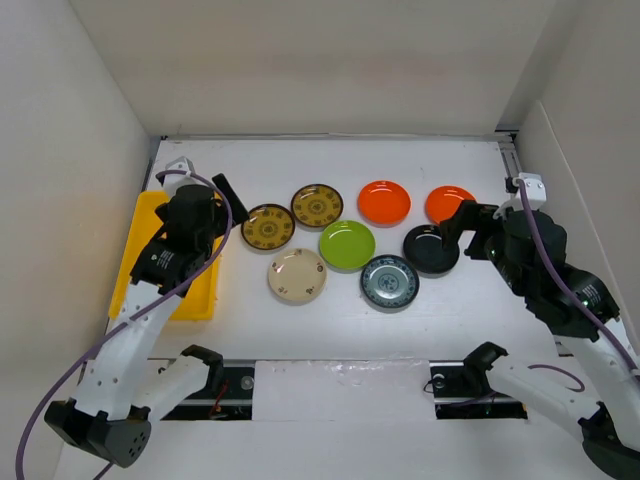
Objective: Place the plates into the plastic bin on the countertop
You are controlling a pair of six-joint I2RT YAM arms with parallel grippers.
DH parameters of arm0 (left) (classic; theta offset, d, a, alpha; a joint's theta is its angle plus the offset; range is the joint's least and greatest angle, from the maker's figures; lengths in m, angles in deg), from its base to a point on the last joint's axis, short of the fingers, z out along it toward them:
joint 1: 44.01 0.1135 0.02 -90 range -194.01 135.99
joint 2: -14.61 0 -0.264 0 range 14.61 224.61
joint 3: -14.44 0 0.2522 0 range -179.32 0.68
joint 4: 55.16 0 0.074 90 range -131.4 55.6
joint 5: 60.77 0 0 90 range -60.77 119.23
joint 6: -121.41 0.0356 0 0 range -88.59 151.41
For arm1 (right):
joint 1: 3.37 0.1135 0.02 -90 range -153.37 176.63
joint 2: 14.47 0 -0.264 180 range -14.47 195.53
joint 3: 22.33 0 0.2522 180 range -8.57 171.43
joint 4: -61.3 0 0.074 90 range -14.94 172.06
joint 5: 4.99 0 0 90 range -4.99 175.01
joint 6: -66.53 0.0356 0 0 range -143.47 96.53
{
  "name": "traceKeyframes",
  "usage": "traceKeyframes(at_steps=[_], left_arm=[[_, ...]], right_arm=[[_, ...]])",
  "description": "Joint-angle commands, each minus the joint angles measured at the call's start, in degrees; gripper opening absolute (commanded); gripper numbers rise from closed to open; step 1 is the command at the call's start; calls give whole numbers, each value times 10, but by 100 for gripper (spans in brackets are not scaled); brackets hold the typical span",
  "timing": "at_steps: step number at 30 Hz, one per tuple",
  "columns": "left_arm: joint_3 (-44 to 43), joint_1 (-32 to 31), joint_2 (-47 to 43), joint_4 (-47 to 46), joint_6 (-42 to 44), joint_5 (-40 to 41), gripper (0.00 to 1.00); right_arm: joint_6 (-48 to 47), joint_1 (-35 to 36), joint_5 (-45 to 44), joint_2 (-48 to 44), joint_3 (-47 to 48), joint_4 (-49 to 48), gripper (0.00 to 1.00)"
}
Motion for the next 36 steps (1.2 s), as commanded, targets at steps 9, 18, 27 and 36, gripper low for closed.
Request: traceKeyframes(at_steps=[9,18,27,36], left_arm=[[1,2,21,-19,12,-18,100],[25,2,72,-99,-40,-232,100],[90,-10,184,-217,-81,-321,100],[145,-10,249,-429,-65,-473,100]], right_arm=[[6,-4,0,-4,-2,-24,100],[6,-4,44,-15,-26,-52,100],[6,-4,73,-21,-34,-59,100],[6,-4,115,-33,-59,-94,100]])
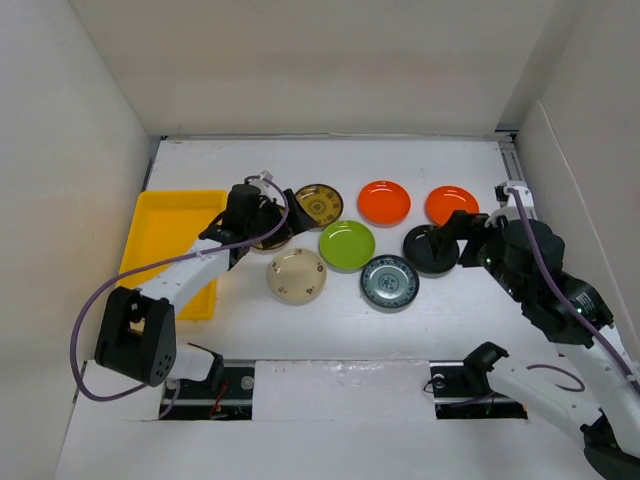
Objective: Place the plates into the plastic bin on the countertop
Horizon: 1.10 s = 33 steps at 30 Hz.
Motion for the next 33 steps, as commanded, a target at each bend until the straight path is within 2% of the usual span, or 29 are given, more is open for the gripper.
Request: traceKeyframes(at_steps=[1,3,9,16,20,21,22,27,31,33], left_arm=[[2,-2,33,-151,7,-54,100],[-5,-2,60,-177,13,-65,100],[-74,-7,184,-172,40,-88,100],[-137,-47,272,-140,46,-63,97],[-149,-54,295,-131,41,-48,88],[-149,-54,295,-125,41,-48,81],[-149,-54,301,-125,35,-43,78],[-160,-59,313,-98,35,-8,70],[-160,-59,318,-92,29,1,70],[-160,-59,323,-92,29,1,63]], right_arm=[[2,-4,36,-1,-11,-50,100],[2,-4,47,5,-11,-58,100],[2,-4,48,6,-4,-44,100],[2,-4,43,-23,-11,-39,100],[2,-4,37,-29,-6,-32,100],[2,-4,37,-29,-6,-27,100],[2,-4,37,-29,-6,-27,100],[2,-4,32,-39,-1,-22,100],[2,-4,32,-45,-1,-21,100],[2,-9,32,-50,-1,-21,100]])
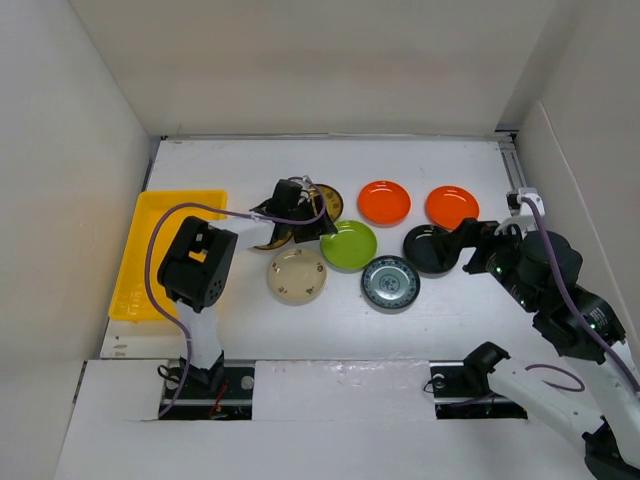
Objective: Place the plates into the plastic bin on the countertop
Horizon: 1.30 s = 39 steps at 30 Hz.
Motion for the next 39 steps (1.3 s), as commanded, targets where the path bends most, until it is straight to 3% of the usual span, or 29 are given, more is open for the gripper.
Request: traceKeyframes(at_steps=[1,3,6,18,23,30,37,39], left_arm=[[-23,-3,5,10,0,12,56],[-23,-8,5,15,0,12,43],[-34,-13,10,22,0,12,31],[-40,-13,-9,38,-5,18,0],[-51,-13,-15,44,-5,10,0],[-57,-13,-97,32,-19,-5,0],[-86,34,-186,92,-50,44,0],[-86,58,-216,138,-62,104,0]], right_arm=[[2,-6,-8,-9,12,-9,100],[2,-6,-8,-9,12,-9,100],[8,-6,-2,-9,12,-9,100],[8,-6,-2,-19,18,-4,100],[13,-6,-2,-19,18,-4,100],[13,-6,-8,-24,23,7,100],[13,-6,-8,-24,23,7,100],[13,-6,-8,-19,28,7,100]])
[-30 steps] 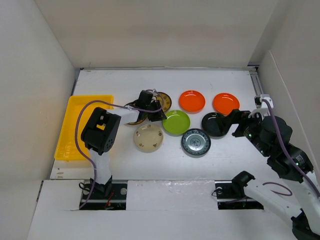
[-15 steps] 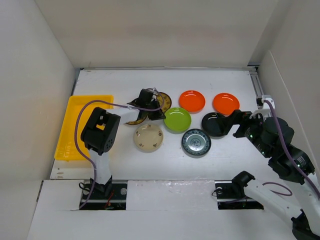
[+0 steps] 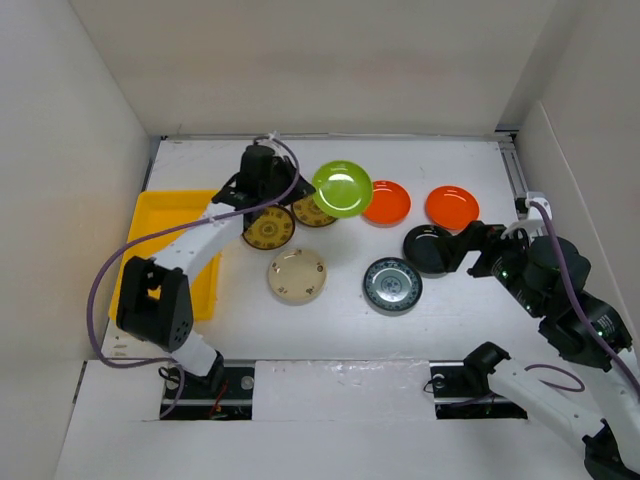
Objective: Place the plates into the plastic bin on the countertop
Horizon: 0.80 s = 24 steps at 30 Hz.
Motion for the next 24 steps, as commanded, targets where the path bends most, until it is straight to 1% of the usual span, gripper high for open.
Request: traceKeyframes(at_steps=[1,3,4,6,7,8,10,11,12,13,14,15,16,17,19,21,24], left_arm=[[-27,42,-59,56,-27,89,0],[-16,66,-96,88,-59,128,0],[-3,101,-107,96,-69,146,0],[15,146,-134,111,-86,151,0],[23,194,-141,117,-104,151,0],[34,218,-150,117,-112,151,0],[73,266,-184,117,-123,144,0],[86,307,-198,117,-137,155,0],[109,327,-212,117,-145,163,0],[119,344,-239,139,-154,179,0],[127,364,-252,147,-162,231,0],[135,370,-261,155,-181,259,0],[149,380,-267,163,-181,271,0],[154,403,-267,163,-181,271,0],[154,419,-267,176,-187,298,0],[154,438,-242,183,-187,304,0],[149,444,-213,183,-187,304,0]], right_arm=[[2,-3,-7,2,26,-6,100],[-3,-3,-7,2,26,-12,100],[-3,-3,-1,7,26,-17,100],[-3,-3,5,7,26,-22,100],[-8,-3,5,13,20,-28,100],[-8,-3,22,18,20,-29,100],[-14,-3,29,24,20,-40,100],[-14,-3,36,31,20,-40,100],[-14,-3,46,31,15,-45,100],[-19,-3,52,36,15,-45,100],[-19,-3,58,41,15,-51,100],[-19,-3,72,41,15,-51,100],[-19,-3,81,46,15,-57,100],[-19,-3,90,47,15,-57,100],[-19,-3,111,47,21,-62,100],[-24,-3,116,47,21,-62,100],[-29,-3,116,47,26,-62,100]])
